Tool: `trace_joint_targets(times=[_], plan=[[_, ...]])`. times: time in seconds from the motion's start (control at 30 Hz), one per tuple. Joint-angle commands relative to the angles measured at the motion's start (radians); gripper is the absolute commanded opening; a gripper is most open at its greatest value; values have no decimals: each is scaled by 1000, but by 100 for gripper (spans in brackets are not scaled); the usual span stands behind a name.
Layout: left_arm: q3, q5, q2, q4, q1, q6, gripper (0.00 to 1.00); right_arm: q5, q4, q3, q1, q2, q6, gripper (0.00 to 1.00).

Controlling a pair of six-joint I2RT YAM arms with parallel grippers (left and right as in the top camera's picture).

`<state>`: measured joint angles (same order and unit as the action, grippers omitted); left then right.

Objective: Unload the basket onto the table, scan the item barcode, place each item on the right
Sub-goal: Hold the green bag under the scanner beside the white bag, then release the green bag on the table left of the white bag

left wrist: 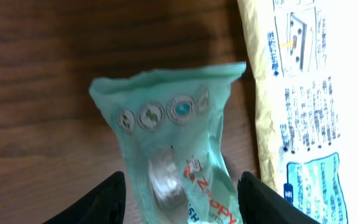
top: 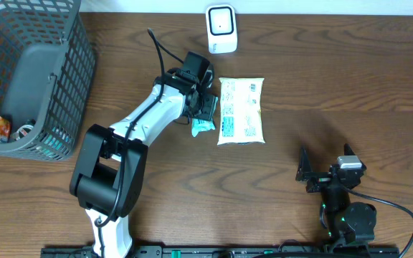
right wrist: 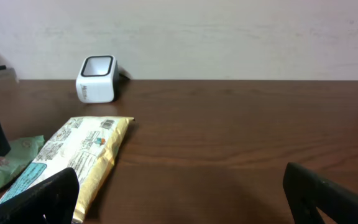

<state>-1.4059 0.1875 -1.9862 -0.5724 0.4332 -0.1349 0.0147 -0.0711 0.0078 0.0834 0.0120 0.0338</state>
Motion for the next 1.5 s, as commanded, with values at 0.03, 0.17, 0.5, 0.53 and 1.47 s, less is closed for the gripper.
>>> trace_joint_targets(times=[0.03, 0.17, 0.5, 0.53, 1.47], plan=[[45, 13, 4, -2, 23, -13, 57, 1, -4, -2, -3, -6, 10, 99], [52, -5, -10, 5, 24, -13, 57, 2, -3, -2, -3, -6, 10, 99], [53, -5, -37, 114, 24, 18, 55, 2, -3, -2, -3, -6, 10, 99], [53, -5, -41, 125, 24, 29, 52, 1, -3, -2, -3, -6, 10, 99], [-21, -151, 262, 188, 14, 63, 64, 2, -3, -2, -3, -6, 10, 99]])
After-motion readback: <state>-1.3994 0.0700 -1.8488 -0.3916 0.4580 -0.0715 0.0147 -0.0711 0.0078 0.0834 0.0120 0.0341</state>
